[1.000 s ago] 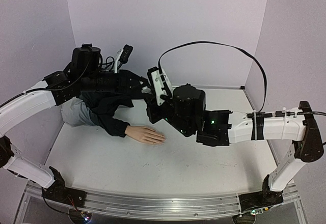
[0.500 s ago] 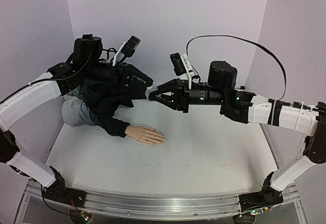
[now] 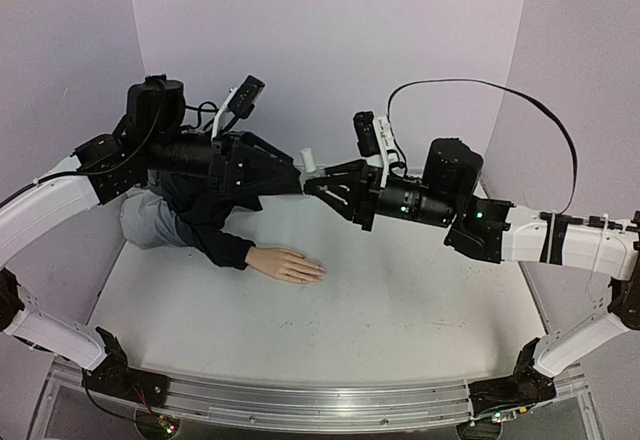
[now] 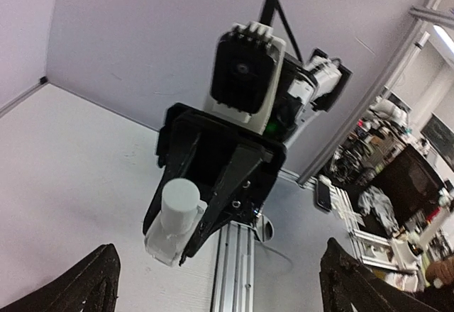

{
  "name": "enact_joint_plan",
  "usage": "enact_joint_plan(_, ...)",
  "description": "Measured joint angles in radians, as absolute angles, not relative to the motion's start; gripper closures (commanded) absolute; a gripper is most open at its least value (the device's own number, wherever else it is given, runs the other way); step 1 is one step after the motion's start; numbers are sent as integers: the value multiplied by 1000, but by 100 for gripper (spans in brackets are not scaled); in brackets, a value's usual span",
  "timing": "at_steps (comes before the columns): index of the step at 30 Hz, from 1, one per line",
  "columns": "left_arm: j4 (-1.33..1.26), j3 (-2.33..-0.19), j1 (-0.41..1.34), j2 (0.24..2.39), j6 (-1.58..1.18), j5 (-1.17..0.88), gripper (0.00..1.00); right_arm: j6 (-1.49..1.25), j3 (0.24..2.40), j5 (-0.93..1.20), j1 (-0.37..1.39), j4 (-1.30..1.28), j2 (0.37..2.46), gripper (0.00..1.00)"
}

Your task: Paint the nails

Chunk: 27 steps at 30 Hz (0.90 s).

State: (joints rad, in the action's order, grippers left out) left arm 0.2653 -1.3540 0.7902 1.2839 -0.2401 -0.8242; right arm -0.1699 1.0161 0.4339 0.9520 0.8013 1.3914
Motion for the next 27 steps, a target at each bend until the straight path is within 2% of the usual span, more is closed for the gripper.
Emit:
enact_joint_plan(5, 265, -1346, 786, 1258, -380, -639, 12, -84, 1016, 38, 1063, 776, 1394, 100)
enact_joint_plan(12, 271, -1346, 785, 1278, -500, -510, 42, 22, 1104, -356, 1204, 772, 1508, 100)
enact_joint_plan(18, 272, -1346, 787, 1299, -531, -474, 55, 65, 1164, -516, 1238, 767, 1581, 100)
enact_joint_plan(25, 271, -1346, 793, 1299, -536, -459, 73, 95, 1236, -587, 1253, 766, 1633, 100)
enact_joint_plan(26, 271, -1346, 794, 1299, -533, -458, 78, 98, 1245, -591, 1254, 764, 1640, 100)
enact_joint_plan(27, 271, -1346, 794, 1299, -532, -452, 87, 101, 1251, -596, 1254, 762, 1644, 100)
